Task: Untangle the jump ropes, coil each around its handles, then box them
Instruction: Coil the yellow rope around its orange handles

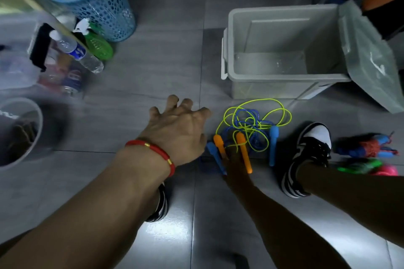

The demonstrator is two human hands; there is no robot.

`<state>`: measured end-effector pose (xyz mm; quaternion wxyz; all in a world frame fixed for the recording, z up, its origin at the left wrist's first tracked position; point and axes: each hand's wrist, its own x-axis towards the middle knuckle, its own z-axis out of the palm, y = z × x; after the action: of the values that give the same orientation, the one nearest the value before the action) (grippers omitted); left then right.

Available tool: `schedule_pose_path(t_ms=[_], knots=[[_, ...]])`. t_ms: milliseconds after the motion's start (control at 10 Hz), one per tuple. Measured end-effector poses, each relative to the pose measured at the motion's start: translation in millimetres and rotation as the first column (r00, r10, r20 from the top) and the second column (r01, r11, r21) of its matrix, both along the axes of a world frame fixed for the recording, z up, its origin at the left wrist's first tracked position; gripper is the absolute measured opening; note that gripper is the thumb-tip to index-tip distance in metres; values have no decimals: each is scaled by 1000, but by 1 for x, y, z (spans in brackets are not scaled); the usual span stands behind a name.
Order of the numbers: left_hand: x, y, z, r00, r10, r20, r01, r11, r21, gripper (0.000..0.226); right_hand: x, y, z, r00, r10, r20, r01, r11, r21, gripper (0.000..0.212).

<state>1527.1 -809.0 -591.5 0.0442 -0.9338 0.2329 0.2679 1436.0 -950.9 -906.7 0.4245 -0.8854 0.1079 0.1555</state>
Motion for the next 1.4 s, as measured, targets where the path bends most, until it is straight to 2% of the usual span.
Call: schedule_pose_path(t_ms=[100,200,300,400,500,600,700,800,900,1000,1100,1200,1300,1400], knots=[[-2,9,-1,998,15,-58,-13,999,31,51,-18,19,9,964,-259,-65,262,964,52,67],[-3,17,-1,992,24,-126,-17,998,56,53,-21,20,38,918,-344,-199,389,881,268,30],[-2,24,-6,991,-15,-132,34,990,140,55,-14,22,97,877,-358,-321,480,633,607,47],[1,28,-12,971,166,-172,-159,986,55,70,-8,21,163,941,-227,-252,332,469,818,45],[-5,23,-8,811,370,-454,-511,825,-241,66,-15,22,211,995,-88,-54,95,564,820,48],[-17,16,1,772,223,-596,-598,574,-560,23,-22,21,241,1000,2,21,-17,705,709,41],[-26,19,12,926,168,-339,-365,636,-680,12,-22,2,258,963,-217,160,126,887,444,10],[-34,33,27,1000,16,-24,-27,790,-612,21,-18,-20,271,876,-338,344,265,933,243,41],[-39,46,42,986,-6,-164,-124,621,-774,20,-11,-24,274,974,39,222,-78,983,169,30],[-29,62,56,868,353,-349,-431,183,-884,18,-3,-50,263,969,243,49,-231,957,-178,22],[11,112,42,515,743,-428,-584,-62,-809,15,-5,-102,268,872,440,-214,-487,741,-462,34],[34,139,15,488,847,-210,-701,236,-673,40,1,-142,296,922,374,-97,-383,846,-371,24],[-2,94,39,702,707,-85,-639,572,-515,83,23,-139,348,931,361,60,-317,878,-357,21],[-17,55,47,828,541,-150,-542,701,-463,99,43,-103,395,797,586,151,-465,753,-466,22]])
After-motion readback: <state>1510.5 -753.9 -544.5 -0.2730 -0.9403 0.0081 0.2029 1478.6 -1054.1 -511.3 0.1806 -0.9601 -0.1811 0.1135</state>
